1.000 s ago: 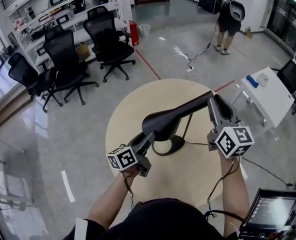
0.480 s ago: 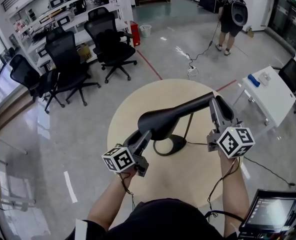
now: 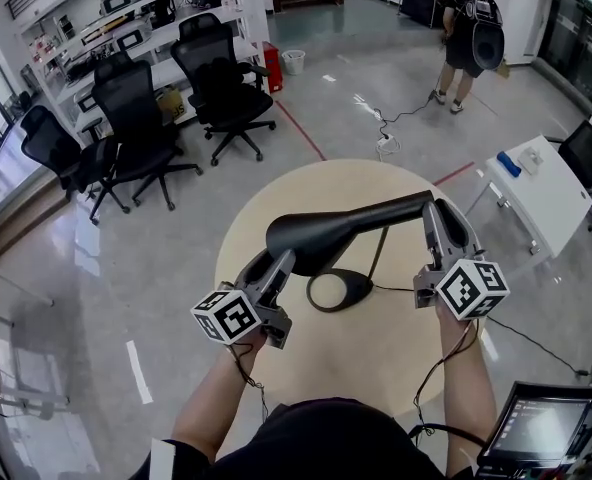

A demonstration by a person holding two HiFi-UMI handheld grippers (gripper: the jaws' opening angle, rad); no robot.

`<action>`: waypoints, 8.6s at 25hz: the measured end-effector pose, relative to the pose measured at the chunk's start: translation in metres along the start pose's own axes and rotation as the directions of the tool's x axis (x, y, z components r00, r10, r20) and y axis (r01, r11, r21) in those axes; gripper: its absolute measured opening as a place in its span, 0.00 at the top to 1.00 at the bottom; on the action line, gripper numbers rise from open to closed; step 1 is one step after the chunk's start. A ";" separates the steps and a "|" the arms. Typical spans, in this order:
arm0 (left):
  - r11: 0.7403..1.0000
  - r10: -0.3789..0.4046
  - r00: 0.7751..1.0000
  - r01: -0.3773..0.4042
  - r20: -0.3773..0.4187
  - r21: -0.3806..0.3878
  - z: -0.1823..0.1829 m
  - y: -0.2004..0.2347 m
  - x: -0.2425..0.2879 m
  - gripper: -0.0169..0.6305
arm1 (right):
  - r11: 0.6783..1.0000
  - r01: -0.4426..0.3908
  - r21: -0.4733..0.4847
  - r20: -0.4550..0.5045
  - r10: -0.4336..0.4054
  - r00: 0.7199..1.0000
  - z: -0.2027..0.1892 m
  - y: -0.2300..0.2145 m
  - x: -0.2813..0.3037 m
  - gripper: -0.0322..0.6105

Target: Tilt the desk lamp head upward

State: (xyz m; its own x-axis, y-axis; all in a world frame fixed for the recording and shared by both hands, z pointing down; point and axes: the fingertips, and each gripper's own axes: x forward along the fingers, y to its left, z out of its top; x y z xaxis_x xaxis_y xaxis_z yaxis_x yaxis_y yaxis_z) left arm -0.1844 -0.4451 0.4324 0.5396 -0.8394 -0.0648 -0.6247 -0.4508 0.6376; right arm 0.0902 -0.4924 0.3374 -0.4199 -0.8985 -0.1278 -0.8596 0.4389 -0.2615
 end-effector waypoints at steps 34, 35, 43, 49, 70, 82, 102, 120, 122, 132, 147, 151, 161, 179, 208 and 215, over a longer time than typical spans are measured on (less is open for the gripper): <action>0.973 -0.054 0.995 0.033 0.088 0.228 0.071 -0.056 0.007 0.63 | 0.963 0.009 0.268 0.001 -0.009 1.000 -0.028 -0.022 -0.014 0.81; 0.972 -0.052 0.995 0.030 0.087 0.231 0.071 -0.056 0.008 0.63 | 0.963 0.008 0.269 0.001 -0.009 1.000 -0.029 -0.022 -0.014 0.81; 0.964 -0.076 0.992 0.048 0.100 0.260 0.086 -0.070 0.012 0.63 | 0.949 0.011 0.315 -0.002 -0.011 1.000 -0.036 -0.023 -0.015 0.81; 0.958 -0.086 0.991 0.054 0.104 0.281 0.097 -0.079 0.019 0.63 | 0.940 0.013 0.341 -0.006 -0.012 1.000 -0.042 -0.021 -0.016 0.81; 0.958 -0.071 0.993 0.041 0.098 0.283 0.093 -0.080 0.022 0.63 | 0.908 -0.001 0.420 -0.074 0.036 0.997 -0.038 -0.029 0.005 0.71; 0.925 -0.079 0.992 0.036 0.100 0.379 0.112 -0.094 0.027 0.63 | 0.849 -0.021 0.529 -0.031 0.043 0.999 -0.047 -0.025 0.005 0.71; 0.902 -0.121 0.986 0.061 0.114 0.427 0.125 -0.126 0.043 0.63 | 0.768 -0.032 0.640 -0.006 0.046 0.999 -0.058 -0.030 0.002 0.71; 0.874 -0.145 0.984 0.078 0.105 0.479 0.133 -0.143 0.051 0.63 | 0.726 -0.025 0.688 -0.007 0.041 0.999 -0.069 -0.030 0.001 0.71; 0.871 -0.145 0.984 0.077 0.104 0.485 0.134 -0.145 0.052 0.63 | 0.727 -0.015 0.686 -0.015 0.035 0.999 -0.070 -0.031 0.000 0.71; 0.851 -0.150 0.983 0.074 0.104 0.520 0.132 -0.149 0.058 0.63 | 0.720 -0.011 0.694 -0.019 0.033 0.999 -0.079 -0.036 -0.002 0.71; 0.855 -0.160 0.980 0.079 0.116 0.512 0.136 -0.155 0.061 0.63 | 0.697 -0.035 0.716 0.000 0.051 0.999 -0.075 -0.034 -0.002 0.71; 0.859 -0.164 0.979 0.079 0.125 0.506 0.136 -0.153 0.059 0.63 | 0.699 -0.038 0.714 0.004 0.051 0.999 -0.076 -0.033 -0.001 0.71; 0.862 -0.172 0.977 0.087 0.127 0.500 0.136 -0.148 0.052 0.63 | 0.738 -0.026 0.674 -0.010 0.045 0.999 -0.075 -0.029 -0.001 0.71; 0.895 -0.112 0.988 0.052 0.110 0.444 0.100 -0.111 0.004 0.63 | 0.869 0.012 0.494 -0.076 0.030 0.997 -0.082 -0.017 -0.031 0.72; 0.987 -0.003 0.943 0.055 -0.332 0.148 -0.128 -0.057 -0.046 0.63 | 0.980 -0.152 0.127 -0.356 0.188 0.915 -0.159 0.094 -0.111 0.94; 0.990 -0.011 0.932 0.060 -0.361 0.124 -0.141 -0.060 -0.048 0.63 | 0.985 -0.156 0.069 -0.362 0.171 0.916 -0.158 0.096 -0.114 0.94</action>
State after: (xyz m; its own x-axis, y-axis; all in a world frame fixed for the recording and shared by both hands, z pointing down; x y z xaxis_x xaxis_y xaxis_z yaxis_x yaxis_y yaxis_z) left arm -0.0931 -0.3351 0.5058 0.7138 -0.6682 0.2099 -0.6567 -0.5342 0.5324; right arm 0.0098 -0.3475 0.4777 -0.6368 -0.7486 0.1845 -0.7614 0.5729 -0.3034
